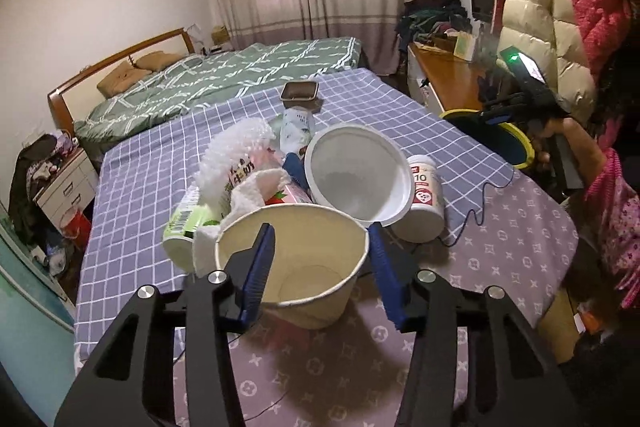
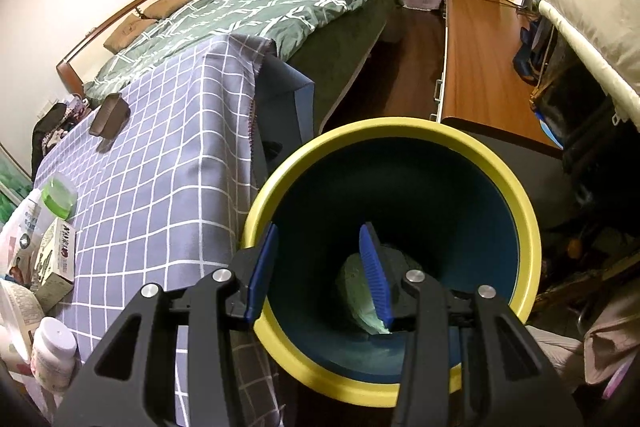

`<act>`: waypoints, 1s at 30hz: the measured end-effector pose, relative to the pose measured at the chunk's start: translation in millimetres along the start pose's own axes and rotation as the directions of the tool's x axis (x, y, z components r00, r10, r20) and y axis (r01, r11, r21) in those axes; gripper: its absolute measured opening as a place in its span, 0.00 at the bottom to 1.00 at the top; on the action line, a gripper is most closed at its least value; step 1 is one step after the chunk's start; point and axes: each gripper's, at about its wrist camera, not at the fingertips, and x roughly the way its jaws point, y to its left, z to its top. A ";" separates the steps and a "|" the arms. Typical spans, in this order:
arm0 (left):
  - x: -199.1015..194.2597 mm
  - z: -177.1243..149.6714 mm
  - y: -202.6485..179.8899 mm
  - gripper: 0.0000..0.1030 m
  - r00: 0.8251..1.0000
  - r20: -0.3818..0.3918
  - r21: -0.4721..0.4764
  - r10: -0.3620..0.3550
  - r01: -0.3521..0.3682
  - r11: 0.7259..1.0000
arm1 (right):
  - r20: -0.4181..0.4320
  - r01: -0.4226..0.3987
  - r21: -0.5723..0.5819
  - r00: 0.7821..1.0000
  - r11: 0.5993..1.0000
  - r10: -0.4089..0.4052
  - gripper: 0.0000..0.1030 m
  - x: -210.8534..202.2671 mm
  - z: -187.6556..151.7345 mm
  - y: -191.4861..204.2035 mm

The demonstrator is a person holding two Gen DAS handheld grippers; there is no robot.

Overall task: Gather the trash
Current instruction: 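Grasp the beige paper cup with the left tool and lift it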

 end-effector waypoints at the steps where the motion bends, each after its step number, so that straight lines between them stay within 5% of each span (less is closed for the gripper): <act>1: -3.2 0.5 -0.3 0.47 1.000 0.004 0.002 -0.003 0.003 1.000 | 0.003 -0.004 -0.001 1.000 1.000 0.004 0.40 -1.4 -0.4 1.0; 9: -19.1 9.0 -0.7 0.47 1.000 0.007 0.015 -0.019 0.019 1.000 | 0.020 -0.022 -0.018 1.000 1.000 0.023 0.40 -13.9 -5.3 5.4; 12: -17.0 -1.2 4.7 0.78 1.000 -0.003 -0.014 0.029 -0.029 0.999 | 0.024 -0.026 -0.026 0.999 0.999 0.026 0.47 -15.9 -5.8 5.8; 15: -22.5 -10.0 2.3 0.89 0.996 0.025 0.006 0.089 -0.089 0.996 | 0.023 -0.033 -0.030 0.999 0.999 0.034 0.48 -15.8 -6.4 6.8; 30: 27.2 -13.6 -11.6 0.84 0.998 -0.040 -0.041 0.038 -0.039 0.998 | -0.001 -0.051 -0.041 0.999 0.998 0.051 0.48 -5.2 -8.1 13.2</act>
